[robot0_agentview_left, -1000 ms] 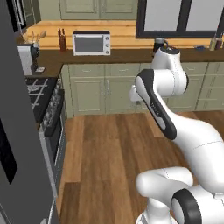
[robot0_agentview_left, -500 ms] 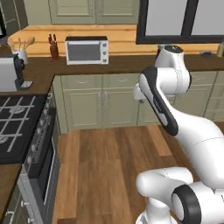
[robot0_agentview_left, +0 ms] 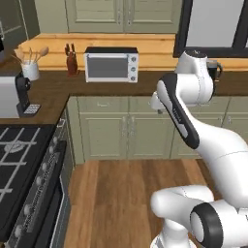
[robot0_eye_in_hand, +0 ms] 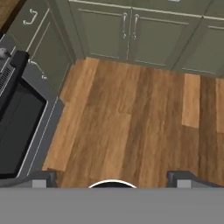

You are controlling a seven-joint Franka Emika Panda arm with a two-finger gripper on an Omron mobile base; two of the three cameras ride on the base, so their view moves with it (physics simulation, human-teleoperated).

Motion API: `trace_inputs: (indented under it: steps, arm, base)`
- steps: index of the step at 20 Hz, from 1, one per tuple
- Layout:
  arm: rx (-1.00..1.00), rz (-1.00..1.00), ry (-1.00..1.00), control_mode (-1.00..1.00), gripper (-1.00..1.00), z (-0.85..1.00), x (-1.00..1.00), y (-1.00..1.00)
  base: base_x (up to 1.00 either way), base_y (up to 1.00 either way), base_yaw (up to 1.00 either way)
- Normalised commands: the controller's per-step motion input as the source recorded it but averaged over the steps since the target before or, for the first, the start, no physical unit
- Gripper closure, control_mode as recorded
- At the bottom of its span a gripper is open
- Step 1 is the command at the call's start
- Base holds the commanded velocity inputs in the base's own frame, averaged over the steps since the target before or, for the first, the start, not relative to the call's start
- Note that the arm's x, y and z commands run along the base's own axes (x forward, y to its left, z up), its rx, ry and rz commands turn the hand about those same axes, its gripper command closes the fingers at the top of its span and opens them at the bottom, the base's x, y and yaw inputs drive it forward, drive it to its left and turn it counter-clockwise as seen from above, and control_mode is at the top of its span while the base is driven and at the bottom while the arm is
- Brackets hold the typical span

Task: Navigate to the coffee machine.

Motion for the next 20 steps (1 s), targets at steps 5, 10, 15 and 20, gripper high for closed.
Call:
trace_inputs:
  steps: [5, 10, 15, 20]
  arm:
    - [0.00, 0.00, 0.00, 1.00, -1.00, 0.00, 0.00, 0.00]
    - [0.00, 0.00, 0.00, 1.00, -1.00, 0.00, 0.00, 0.00]
    - [0.00, 0.00, 0.00, 1.00, -1.00, 0.00, 0.00, 0.00]
    - [0.00, 0.00, 0.00, 1.00, -1.00, 0.00, 0.00, 0.00]
  base:
    - [1.00, -0.46, 0.57]
    - [0.99, -0.40, 0.67]
    - [0.97, -0.39, 0.66]
    - [0.86, -0.39, 0.64]
